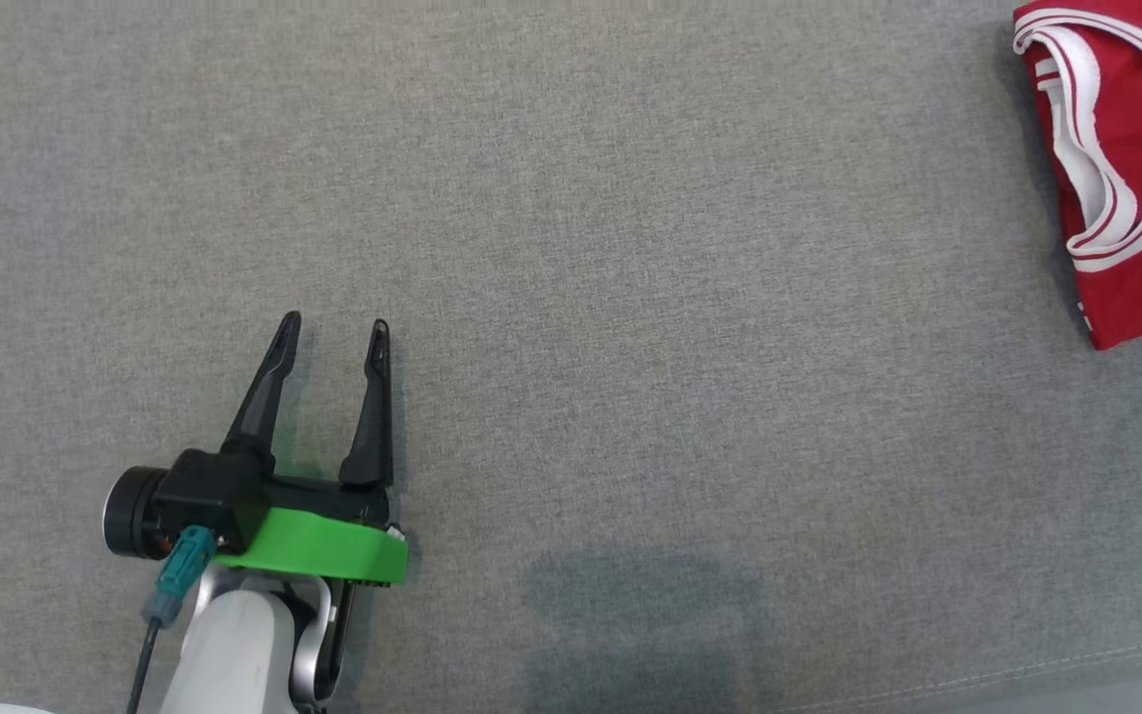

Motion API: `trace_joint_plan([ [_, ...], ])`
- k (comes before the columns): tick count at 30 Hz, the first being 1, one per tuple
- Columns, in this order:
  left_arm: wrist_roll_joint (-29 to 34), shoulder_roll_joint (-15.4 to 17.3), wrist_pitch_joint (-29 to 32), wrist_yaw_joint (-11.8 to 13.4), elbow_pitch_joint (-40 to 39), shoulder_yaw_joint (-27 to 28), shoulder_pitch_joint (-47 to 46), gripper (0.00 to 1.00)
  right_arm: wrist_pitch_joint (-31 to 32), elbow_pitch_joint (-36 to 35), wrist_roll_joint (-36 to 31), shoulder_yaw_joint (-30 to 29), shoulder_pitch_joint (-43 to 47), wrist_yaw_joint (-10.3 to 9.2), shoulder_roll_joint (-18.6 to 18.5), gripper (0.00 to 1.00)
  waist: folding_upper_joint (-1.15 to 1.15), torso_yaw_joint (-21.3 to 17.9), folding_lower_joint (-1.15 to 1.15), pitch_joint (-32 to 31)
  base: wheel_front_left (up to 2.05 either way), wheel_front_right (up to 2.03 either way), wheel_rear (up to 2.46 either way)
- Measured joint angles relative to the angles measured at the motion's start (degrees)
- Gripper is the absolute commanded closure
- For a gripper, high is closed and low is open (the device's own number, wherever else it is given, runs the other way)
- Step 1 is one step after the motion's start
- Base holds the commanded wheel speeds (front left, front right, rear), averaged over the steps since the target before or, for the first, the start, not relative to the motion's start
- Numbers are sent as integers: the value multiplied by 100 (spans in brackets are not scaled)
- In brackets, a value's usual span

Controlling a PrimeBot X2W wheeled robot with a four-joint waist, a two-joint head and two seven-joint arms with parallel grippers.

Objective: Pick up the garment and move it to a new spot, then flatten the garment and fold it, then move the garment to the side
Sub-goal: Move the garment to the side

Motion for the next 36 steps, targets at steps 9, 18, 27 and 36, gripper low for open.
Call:
trace_joint_plan([
  [9,-234,-16,-1,119,-63,431,5,0,-865,-240,1021,1258,107,0,419,0,0,-38,0,-621,0,0,0],
  [18,-443,-51,0,354,134,765,293,0,-1180,-1290,2008,2288,1282,0,1000,0,0,-10,0,-1376,0,0,0],
  [27,-514,-63,0,555,172,892,728,0,-1311,-2732,1956,2427,3042,0,1694,0,0,116,0,-1979,0,0,0],
  [36,-452,-68,0,648,87,767,1032,0,-1334,-3822,2252,2570,4457,-1,1898,0,0,376,0,-2143,0,0,0],
])
